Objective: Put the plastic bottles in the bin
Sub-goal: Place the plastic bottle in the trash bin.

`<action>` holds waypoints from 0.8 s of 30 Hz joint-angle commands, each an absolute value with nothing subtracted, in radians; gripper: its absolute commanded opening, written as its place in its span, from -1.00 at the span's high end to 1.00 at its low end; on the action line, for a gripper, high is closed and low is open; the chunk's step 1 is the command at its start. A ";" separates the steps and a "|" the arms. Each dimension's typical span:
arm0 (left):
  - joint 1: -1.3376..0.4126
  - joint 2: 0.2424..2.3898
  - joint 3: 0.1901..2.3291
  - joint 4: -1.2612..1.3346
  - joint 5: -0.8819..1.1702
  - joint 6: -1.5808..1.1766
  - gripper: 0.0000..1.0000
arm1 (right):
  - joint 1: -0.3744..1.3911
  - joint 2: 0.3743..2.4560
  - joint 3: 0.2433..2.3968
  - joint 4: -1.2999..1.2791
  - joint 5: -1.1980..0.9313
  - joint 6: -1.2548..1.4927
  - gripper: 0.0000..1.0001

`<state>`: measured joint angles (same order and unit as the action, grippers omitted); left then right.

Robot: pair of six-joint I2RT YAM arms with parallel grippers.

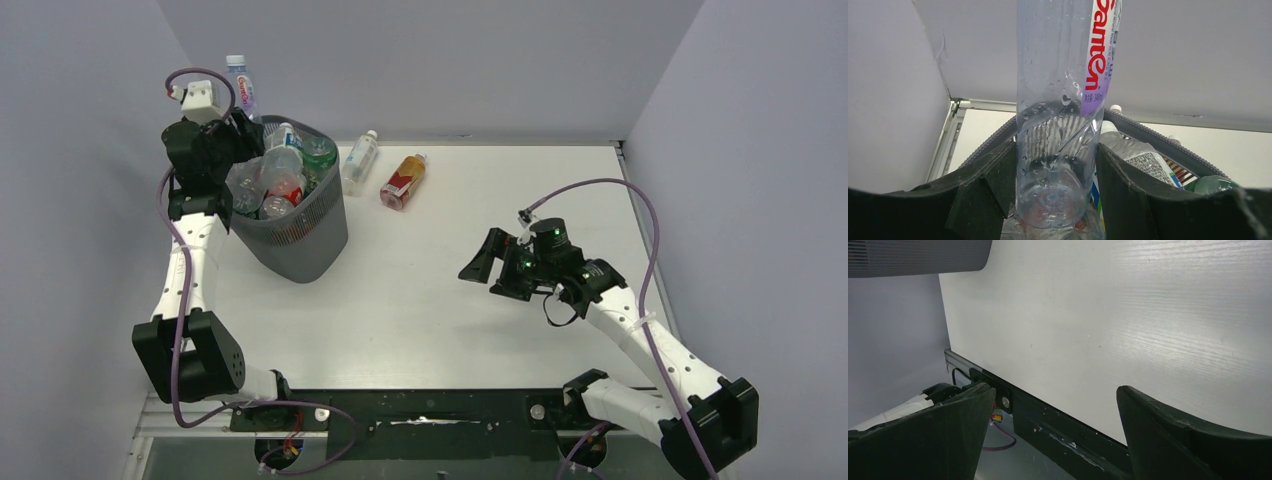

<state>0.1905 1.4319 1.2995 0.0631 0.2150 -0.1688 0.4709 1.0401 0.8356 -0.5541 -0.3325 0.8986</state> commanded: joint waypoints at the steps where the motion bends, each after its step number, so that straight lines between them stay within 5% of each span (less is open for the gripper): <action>1: 0.186 1.384 1.307 0.092 0.242 -0.155 -0.12 | 0.465 0.996 0.879 -0.555 -0.326 0.900 -0.96; 24: 0.166 1.321 1.346 0.007 0.196 -0.184 -0.46 | 0.465 0.920 0.844 -0.567 -0.301 0.871 -0.96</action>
